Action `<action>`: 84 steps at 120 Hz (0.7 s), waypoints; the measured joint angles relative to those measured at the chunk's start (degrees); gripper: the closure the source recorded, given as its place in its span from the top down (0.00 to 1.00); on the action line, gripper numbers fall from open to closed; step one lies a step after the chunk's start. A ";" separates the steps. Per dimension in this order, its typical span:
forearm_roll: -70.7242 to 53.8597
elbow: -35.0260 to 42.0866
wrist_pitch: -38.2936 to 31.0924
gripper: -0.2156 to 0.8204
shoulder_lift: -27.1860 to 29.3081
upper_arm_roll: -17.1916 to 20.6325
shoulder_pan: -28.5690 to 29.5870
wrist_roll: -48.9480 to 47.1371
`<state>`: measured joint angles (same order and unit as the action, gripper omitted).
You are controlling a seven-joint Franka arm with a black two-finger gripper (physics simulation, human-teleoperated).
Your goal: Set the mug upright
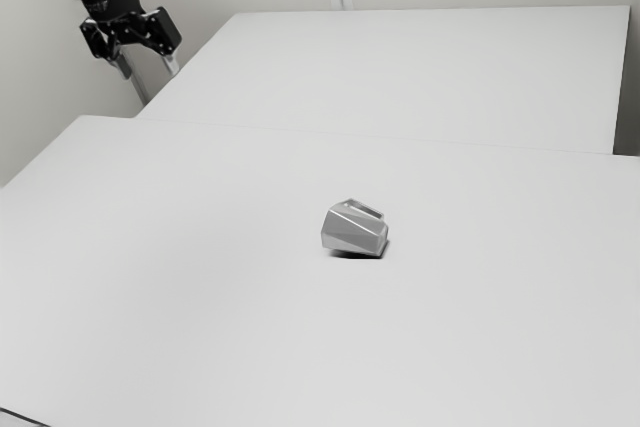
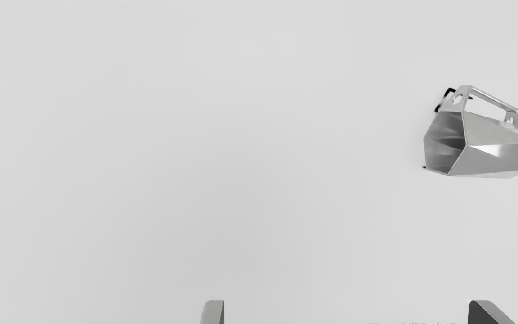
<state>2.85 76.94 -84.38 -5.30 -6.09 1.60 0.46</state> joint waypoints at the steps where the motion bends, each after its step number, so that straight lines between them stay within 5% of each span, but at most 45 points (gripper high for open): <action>1: 0.03 0.03 -0.01 0.78 0.00 0.00 -0.08 0.00; 44: 4.71 6.40 -2.85 0.78 0.32 -0.81 -0.98 0.28; 84: 38.44 27.92 -22.39 0.78 -8.20 -2.77 1.22 12.20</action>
<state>41.29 104.87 -106.78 -13.50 -8.86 2.82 12.65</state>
